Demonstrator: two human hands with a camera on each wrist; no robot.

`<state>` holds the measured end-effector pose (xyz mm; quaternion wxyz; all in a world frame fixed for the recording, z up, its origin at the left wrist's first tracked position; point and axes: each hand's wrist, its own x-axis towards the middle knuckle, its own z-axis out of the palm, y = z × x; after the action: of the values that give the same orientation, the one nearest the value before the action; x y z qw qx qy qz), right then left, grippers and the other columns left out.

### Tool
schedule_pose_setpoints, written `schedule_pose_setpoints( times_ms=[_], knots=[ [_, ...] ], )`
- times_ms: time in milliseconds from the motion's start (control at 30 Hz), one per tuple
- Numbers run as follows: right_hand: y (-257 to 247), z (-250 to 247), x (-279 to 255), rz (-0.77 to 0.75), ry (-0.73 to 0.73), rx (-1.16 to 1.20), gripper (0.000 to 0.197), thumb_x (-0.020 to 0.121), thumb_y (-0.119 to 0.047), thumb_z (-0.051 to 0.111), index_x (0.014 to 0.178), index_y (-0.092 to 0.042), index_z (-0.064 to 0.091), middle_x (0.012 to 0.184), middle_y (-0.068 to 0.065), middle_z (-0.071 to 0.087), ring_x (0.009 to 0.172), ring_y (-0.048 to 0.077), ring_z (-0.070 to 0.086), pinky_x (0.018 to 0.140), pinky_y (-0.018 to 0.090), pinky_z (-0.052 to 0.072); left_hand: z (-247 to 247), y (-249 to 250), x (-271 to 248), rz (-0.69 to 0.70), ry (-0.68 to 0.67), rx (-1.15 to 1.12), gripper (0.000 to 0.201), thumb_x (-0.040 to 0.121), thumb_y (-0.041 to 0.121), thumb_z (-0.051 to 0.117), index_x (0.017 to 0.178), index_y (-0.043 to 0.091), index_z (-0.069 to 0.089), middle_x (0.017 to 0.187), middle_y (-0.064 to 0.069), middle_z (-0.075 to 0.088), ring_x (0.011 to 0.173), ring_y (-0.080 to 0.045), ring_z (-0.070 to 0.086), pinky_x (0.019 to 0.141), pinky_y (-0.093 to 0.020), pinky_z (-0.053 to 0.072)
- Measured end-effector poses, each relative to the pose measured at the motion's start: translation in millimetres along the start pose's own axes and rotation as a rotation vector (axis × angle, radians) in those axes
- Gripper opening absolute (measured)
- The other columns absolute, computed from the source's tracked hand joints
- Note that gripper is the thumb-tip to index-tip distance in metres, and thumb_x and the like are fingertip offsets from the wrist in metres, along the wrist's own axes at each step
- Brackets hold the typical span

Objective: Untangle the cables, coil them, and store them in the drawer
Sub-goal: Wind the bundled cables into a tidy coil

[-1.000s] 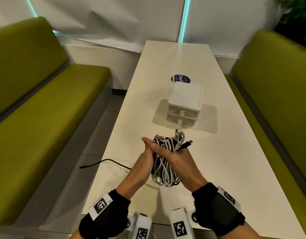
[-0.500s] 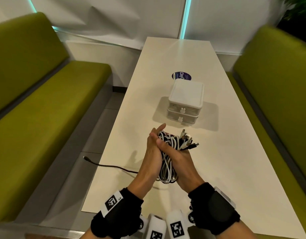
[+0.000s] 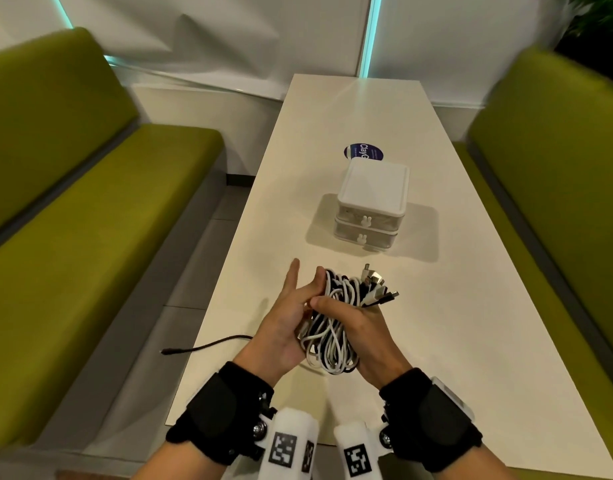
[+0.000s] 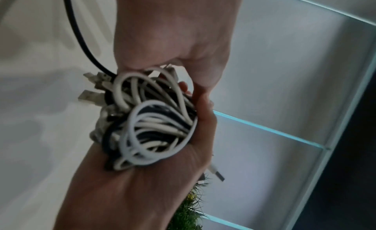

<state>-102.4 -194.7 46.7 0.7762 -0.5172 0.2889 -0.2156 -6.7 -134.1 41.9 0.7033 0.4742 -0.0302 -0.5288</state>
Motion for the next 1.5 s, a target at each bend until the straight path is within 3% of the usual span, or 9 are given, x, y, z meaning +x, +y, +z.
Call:
schedule_pose_setpoints(
  times_ms=[233,367,533,733,933,1067,1200,1333,1500],
  knots=[
    [0.6,-5.6,8.6,-0.032,0.035,-0.061,0.003,0.064,-0.006,0.067,0.062,-0.007,0.066,0.062,0.014,0.059,0.059,0.026,0.058,0.06,0.044,0.051,-11.7,2.1,-5.0,0.037,-0.06,0.224,0.067,0.075,0.055,0.067,0.135,0.03,0.049,0.121,0.0,0.068,0.115,-0.016,0.062,0.098,-0.037,0.048],
    [-0.8,-11.5,17.0,-0.079,0.115,-0.038,0.013,0.066,-0.006,0.065,0.064,0.003,0.055,0.064,0.015,0.052,0.063,0.026,0.051,0.062,0.041,0.046,-14.9,-3.9,-12.0,0.075,-0.229,0.623,0.093,0.069,0.069,0.069,0.146,0.033,0.033,0.126,0.01,0.064,0.116,0.001,0.059,0.106,-0.031,0.042],
    [-2.0,-9.6,8.1,-0.109,0.092,-0.097,0.017,0.064,-0.005,0.063,0.061,0.0,0.047,0.061,0.013,0.045,0.06,0.022,0.043,0.056,0.034,0.04,-9.5,0.5,-15.3,0.033,-0.324,0.872,0.051,0.073,0.048,0.076,0.117,0.028,0.062,0.117,0.008,0.07,0.109,-0.003,0.064,0.096,-0.022,0.049],
    [2.1,-12.8,-0.7,-0.018,0.039,-0.067,0.008,0.081,-0.004,0.071,0.086,0.002,0.07,0.082,0.003,0.073,0.078,0.01,0.07,0.074,0.029,0.057,-9.7,16.0,-18.8,0.04,-0.389,1.028,0.04,0.079,0.025,0.08,0.116,0.023,0.066,0.109,0.009,0.072,0.105,-0.002,0.065,0.095,-0.022,0.048],
    [-2.6,-12.1,-1.2,0.051,-0.001,-0.006,0.015,0.07,-0.019,0.08,0.085,-0.017,0.078,0.096,0.007,0.076,0.093,0.018,0.072,0.084,0.038,0.057,-12.1,23.9,-17.9,0.039,-0.44,0.964,0.041,0.083,0.018,0.075,0.123,0.015,0.063,0.118,-0.004,0.07,0.114,-0.016,0.063,0.105,-0.037,0.046],
    [-1.9,-12.7,-3.7,0.05,0.007,-0.018,0.016,0.074,-0.012,0.078,0.09,-0.011,0.076,0.093,0.01,0.076,0.092,0.023,0.072,0.081,0.039,0.057,-16.2,27.4,-22.2,-0.068,-0.544,0.813,0.048,0.087,0.019,0.069,0.133,0.011,0.054,0.131,-0.006,0.063,0.124,-0.017,0.057,0.104,-0.03,0.045],
    [1.1,-9.9,-3.7,0.059,0.059,0.011,0.004,0.08,-0.012,0.074,0.084,-0.01,0.075,0.083,0.006,0.074,0.083,0.018,0.071,0.073,0.031,0.053,-6.4,8.2,-19.8,0.084,-0.381,0.989,0.057,0.072,0.02,0.085,0.124,0.023,0.062,0.116,0.007,0.071,0.112,-0.004,0.063,0.102,-0.032,0.048],
    [4.0,-10.3,-4.5,0.122,0.035,0.086,0.034,0.069,-0.026,0.075,0.099,-0.01,0.074,0.102,0.008,0.075,0.097,0.018,0.072,0.08,0.032,0.055,-11.4,-3.4,-13.8,0.098,-0.253,1.119,0.068,0.049,0.046,0.088,0.112,0.031,0.065,0.103,0.01,0.073,0.1,-0.006,0.068,0.093,-0.037,0.054],
    [-2.9,-10.2,-7.8,0.062,-0.106,0.079,0.039,0.083,-0.022,0.064,0.122,-0.022,0.067,0.12,-0.005,0.07,0.114,0.007,0.063,0.087,0.025,0.054,-4.8,-5.9,-15.2,0.225,-0.115,1.256,0.04,0.051,0.038,0.074,0.087,0.022,0.067,0.081,0.001,0.073,0.077,-0.017,0.07,0.071,-0.044,0.057]
  ],
)
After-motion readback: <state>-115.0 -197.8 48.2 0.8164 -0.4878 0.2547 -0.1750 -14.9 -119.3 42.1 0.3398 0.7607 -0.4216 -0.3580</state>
